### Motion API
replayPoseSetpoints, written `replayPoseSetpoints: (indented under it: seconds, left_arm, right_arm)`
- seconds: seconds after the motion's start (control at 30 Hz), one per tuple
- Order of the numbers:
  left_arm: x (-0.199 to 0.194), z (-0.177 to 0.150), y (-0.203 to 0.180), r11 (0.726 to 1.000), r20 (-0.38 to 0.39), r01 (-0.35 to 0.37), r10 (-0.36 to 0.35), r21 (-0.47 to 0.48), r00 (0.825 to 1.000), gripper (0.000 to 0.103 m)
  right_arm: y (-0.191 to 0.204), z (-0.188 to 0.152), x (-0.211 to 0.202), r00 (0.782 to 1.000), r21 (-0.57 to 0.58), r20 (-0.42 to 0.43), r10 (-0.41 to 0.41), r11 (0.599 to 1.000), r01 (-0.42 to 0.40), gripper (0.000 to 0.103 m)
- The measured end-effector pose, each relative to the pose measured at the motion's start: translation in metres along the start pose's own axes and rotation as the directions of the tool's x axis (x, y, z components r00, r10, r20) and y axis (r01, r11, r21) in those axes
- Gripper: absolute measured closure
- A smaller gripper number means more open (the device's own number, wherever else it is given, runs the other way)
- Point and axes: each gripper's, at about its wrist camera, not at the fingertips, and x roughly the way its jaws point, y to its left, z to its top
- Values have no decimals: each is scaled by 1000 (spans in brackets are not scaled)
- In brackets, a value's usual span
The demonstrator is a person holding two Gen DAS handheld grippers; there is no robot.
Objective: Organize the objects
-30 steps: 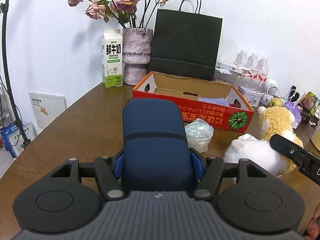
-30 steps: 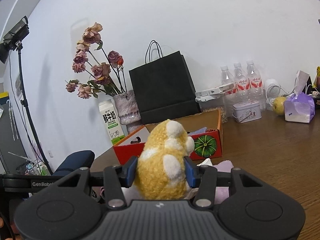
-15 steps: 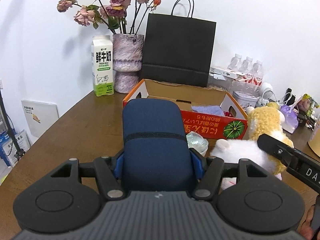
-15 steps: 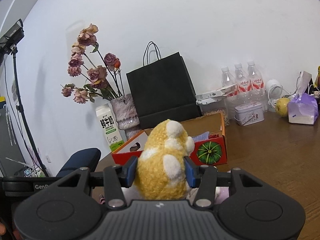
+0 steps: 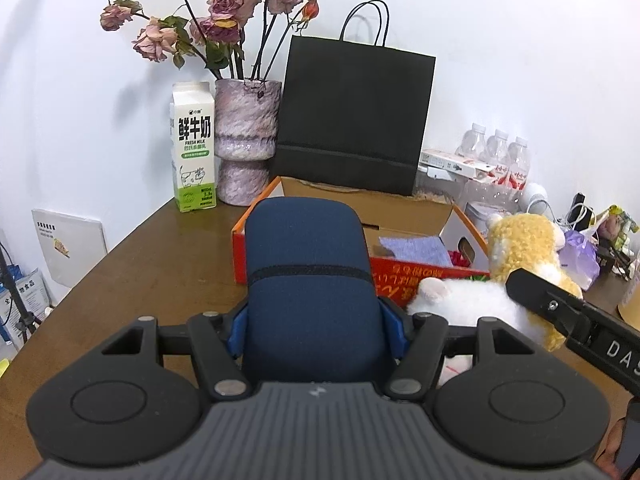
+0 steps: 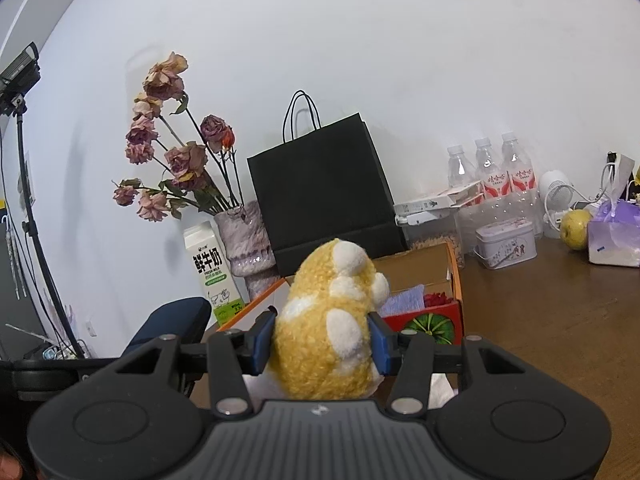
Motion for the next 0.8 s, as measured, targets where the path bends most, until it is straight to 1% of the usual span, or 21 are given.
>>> replayPoseSetpoints:
  seconds: [0.43,0.8]
  left_arm:
    - [35,25,-9,1000,28,7,-6,-17,1000,38]
    - [67,45,-9,999,49,-8,10,-46,999,39]
  right_arm:
    - [-3,16,42,1000,30,17,-7,1000,6,56]
    - [-6,31,79,999,37,24,-43,998,42,56]
